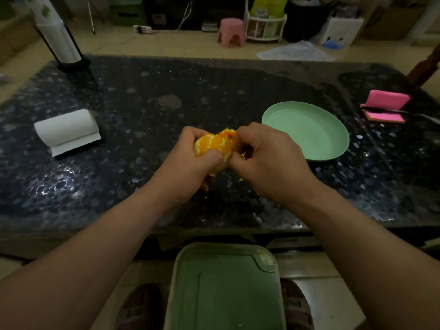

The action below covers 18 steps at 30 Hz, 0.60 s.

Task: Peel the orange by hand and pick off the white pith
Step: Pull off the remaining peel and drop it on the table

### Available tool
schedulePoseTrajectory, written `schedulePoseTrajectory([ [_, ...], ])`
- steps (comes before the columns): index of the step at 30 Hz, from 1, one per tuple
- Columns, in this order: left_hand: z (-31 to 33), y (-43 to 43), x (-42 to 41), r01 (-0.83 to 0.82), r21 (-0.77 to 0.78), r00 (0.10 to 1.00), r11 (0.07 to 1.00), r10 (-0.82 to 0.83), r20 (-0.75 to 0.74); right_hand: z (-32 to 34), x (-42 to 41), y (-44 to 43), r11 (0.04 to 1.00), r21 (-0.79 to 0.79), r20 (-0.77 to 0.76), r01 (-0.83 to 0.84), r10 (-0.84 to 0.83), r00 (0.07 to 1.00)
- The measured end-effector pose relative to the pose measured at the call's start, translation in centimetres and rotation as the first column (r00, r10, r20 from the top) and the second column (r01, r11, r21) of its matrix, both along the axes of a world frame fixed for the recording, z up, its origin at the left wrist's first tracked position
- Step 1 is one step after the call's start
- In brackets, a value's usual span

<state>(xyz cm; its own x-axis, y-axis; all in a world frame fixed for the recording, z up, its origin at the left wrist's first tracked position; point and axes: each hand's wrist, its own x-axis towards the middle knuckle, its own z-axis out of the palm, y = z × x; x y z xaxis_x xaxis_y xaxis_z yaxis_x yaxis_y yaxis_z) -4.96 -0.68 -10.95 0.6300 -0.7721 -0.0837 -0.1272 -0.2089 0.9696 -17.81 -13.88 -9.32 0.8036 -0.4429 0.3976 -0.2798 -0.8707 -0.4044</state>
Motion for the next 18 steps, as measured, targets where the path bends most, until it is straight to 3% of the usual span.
schedulePoseTrajectory([
  [11, 0.1, -0.1, 0.1, 0.008, -0.134, 0.926, 0.991, -0.058, -0.373, -0.2, -0.3, -1.3, 0.988, 0.156, 0.062, 0.007, -0.017, 0.998],
  [18, 0.0, -0.2, 0.5, 0.001, -0.140, 0.921, 0.990, -0.055, -0.385, 0.0, -0.6, -1.3, 0.969, 0.244, 0.023, -0.041, 0.037, 0.999],
])
